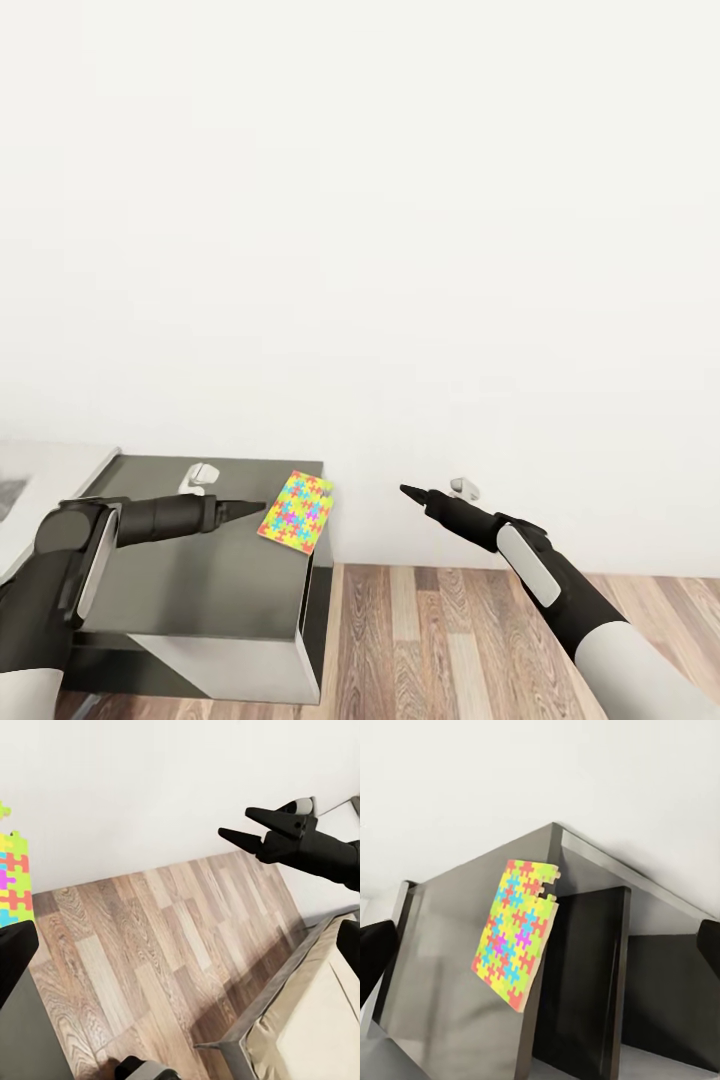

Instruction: Put all the toys in the child's room - the three board games (two on the bed and one on the table), the two jigsaw puzzles on the table, and the tennis ball on the table - inside the toy box on the table in the child's room.

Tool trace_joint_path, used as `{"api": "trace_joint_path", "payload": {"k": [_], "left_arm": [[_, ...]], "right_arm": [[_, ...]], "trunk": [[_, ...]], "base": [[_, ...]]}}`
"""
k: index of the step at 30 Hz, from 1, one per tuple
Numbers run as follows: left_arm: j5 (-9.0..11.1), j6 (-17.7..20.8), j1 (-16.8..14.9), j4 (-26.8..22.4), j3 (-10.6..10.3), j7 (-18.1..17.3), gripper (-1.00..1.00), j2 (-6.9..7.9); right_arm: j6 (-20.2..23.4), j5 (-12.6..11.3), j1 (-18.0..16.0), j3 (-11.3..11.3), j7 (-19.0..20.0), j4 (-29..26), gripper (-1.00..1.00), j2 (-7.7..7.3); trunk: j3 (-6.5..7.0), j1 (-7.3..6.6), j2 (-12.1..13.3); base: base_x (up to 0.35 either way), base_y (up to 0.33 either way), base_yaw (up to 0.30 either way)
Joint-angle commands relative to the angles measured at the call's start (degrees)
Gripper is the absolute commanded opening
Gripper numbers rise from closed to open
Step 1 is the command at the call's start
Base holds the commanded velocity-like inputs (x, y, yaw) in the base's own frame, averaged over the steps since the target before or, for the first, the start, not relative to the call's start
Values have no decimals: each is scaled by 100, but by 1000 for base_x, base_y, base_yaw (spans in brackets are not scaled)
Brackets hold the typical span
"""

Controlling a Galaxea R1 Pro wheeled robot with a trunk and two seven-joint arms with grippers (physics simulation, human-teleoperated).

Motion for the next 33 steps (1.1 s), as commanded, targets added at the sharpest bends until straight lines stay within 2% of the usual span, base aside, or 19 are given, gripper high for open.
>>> {"api": "trace_joint_path", "payload": {"k": [1,33], "left_arm": [[-41,53,-6,-4,7,-46,100,-1],[-45,51,-6,-4,7,-20,100,-4]], "right_arm": [[17,-34,-6,13,-2,-2,100,-5],[12,-30,-7,13,-46,-3,100,8]], "trunk": [[-2,4,-11],[301,4,-11]], "base": [[0,0,0],[0,0,0]]}}
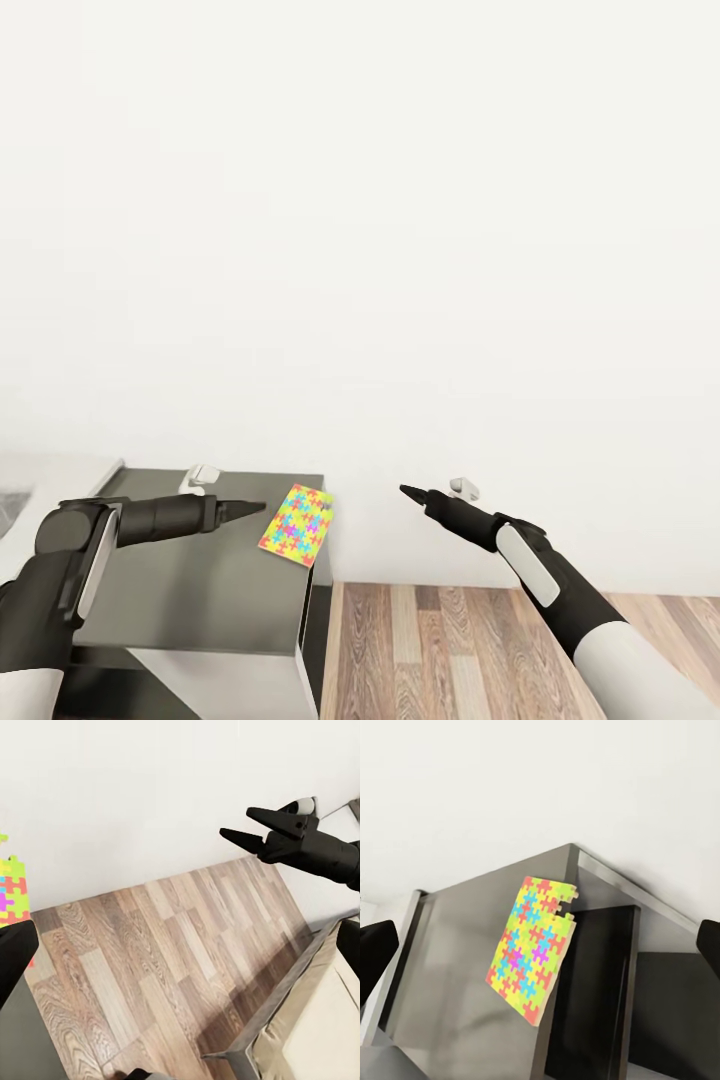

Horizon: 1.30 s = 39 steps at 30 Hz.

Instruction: Put all the toys in the child's room - the three board games (two on the bed and one on the table), the two jigsaw puzzles on the table, and the tennis ball on the table - inside the toy box on the table in the child's room.

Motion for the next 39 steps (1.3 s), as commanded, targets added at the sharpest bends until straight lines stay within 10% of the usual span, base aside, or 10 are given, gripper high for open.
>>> {"api": "trace_joint_path", "payload": {"k": [1,39], "left_arm": [[-40,54,-6,-4,7,-46,100,-1],[-40,54,-6,-4,7,-44,100,-6]], "right_arm": [[16,-34,-6,12,-2,-2,100,-5],[14,-38,-6,12,-2,-2,100,-10]], "trunk": [[-3,4,-12],[357,4,-12]], "base": [[0,0,0],[0,0,0]]}}
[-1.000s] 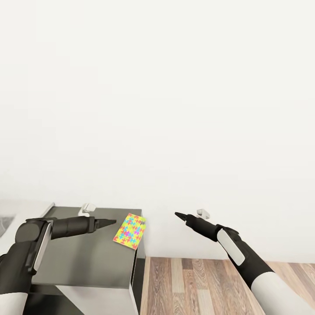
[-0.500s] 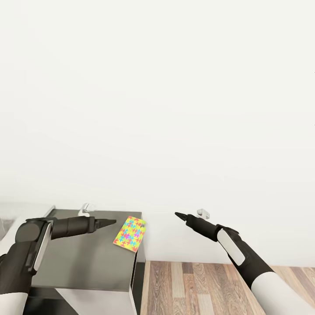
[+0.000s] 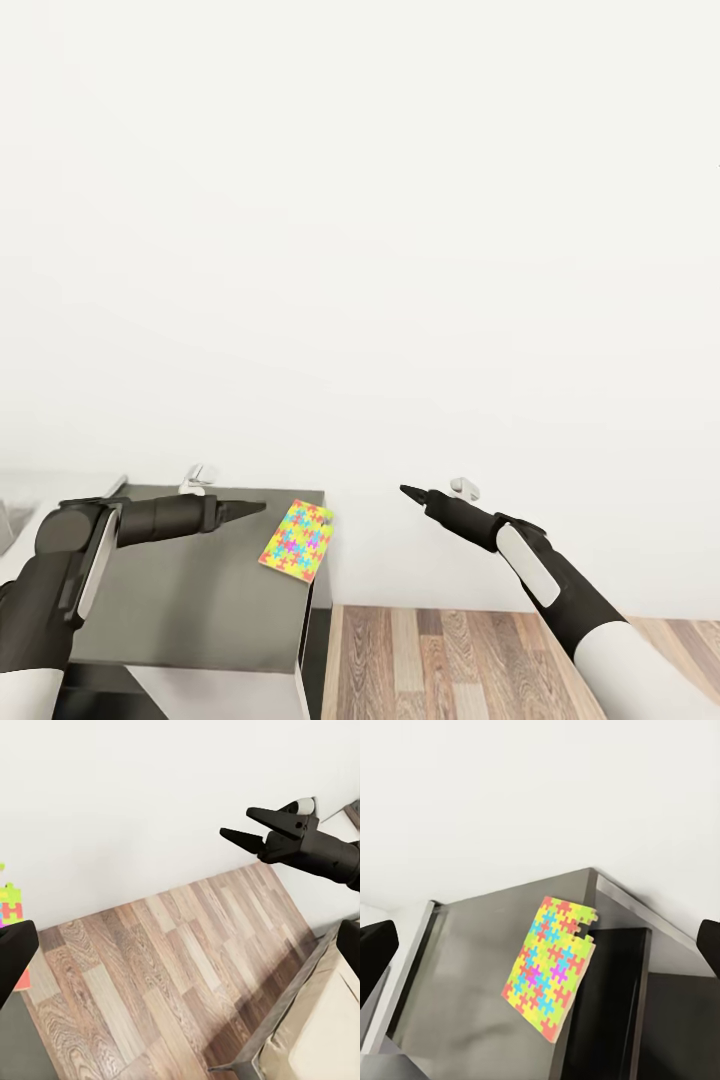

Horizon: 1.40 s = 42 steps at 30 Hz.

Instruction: Put all the toys in the child's room - the three board games (two on the bed and one on the table), the two jigsaw puzzles on the table, and the tennis ball on the table - inside the toy box on the table in the child's room.

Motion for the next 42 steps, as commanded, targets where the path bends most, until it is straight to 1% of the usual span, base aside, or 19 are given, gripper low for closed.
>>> {"api": "trace_joint_path", "payload": {"k": [1,22,32,42], "left_arm": [[-40,54,-7,-4,7,-45,100,-2],[-40,54,-7,-4,7,-43,100,-3],[-40,54,-7,-4,7,-48,100,-3],[-40,54,-7,-4,7,-42,100,-3]], "right_arm": [[16,-34,-6,12,-2,-2,100,-5],[21,-42,-5,12,5,-2,100,-13],[15,-37,-5,12,-2,-2,100,6],[8,-35,-5,12,-4,-2,100,12]], "trunk": [[-4,4,-13],[187,4,-13],[198,4,-13],[198,4,-13]], "base": [[0,0,0],[0,0,9],[0,7,12],[0,86,0]]}}
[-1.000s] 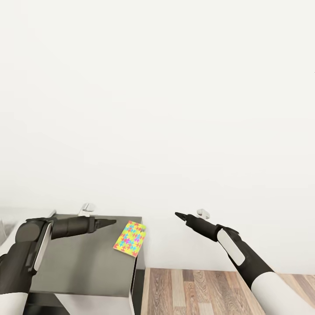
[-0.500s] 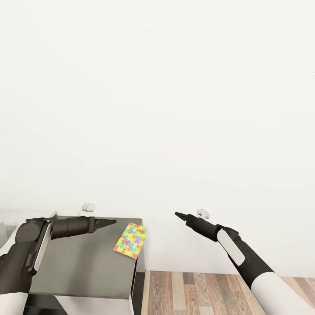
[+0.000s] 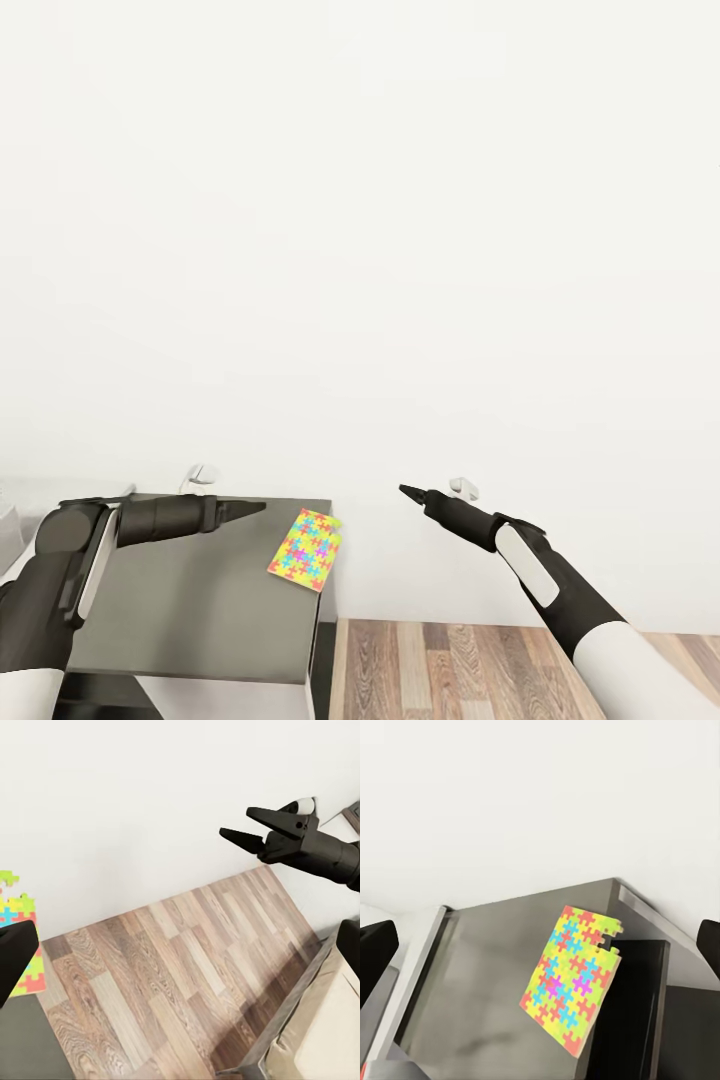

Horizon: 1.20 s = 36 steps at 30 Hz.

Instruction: Put all the toys in the child's room - the three board games (two on the bed and one on the table), the two jigsaw puzzles on the table, and the tennis ball on the table - inside the toy box on the table in the child's room.

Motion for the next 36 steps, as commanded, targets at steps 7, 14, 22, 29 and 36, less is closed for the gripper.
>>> {"api": "trace_joint_path", "payload": {"k": [7,14,22,29,36], "left_arm": [[-40,54,-7,-3,11,-60,100,-2],[-5,54,-7,-3,30,-86,100,9],[11,54,-7,-3,39,-148,100,15],[13,61,-7,-3,71,-334,100,38],[11,64,-7,-3,85,-475,100,50]], "right_arm": [[15,-37,-6,12,-6,5,100,1],[17,-39,-6,12,-8,33,100,4],[15,-33,-6,3,-9,95,100,4],[18,-37,-8,-3,-8,203,100,8],[20,-35,-7,3,-8,222,100,18]], "trunk": [[-14,4,-14],[-14,4,-14],[-14,4,-14],[-14,4,-14],[-68,70,-134]], "base": [[0,5,0],[0,0,0],[0,0,0],[0,0,0],[0,0,0]]}}
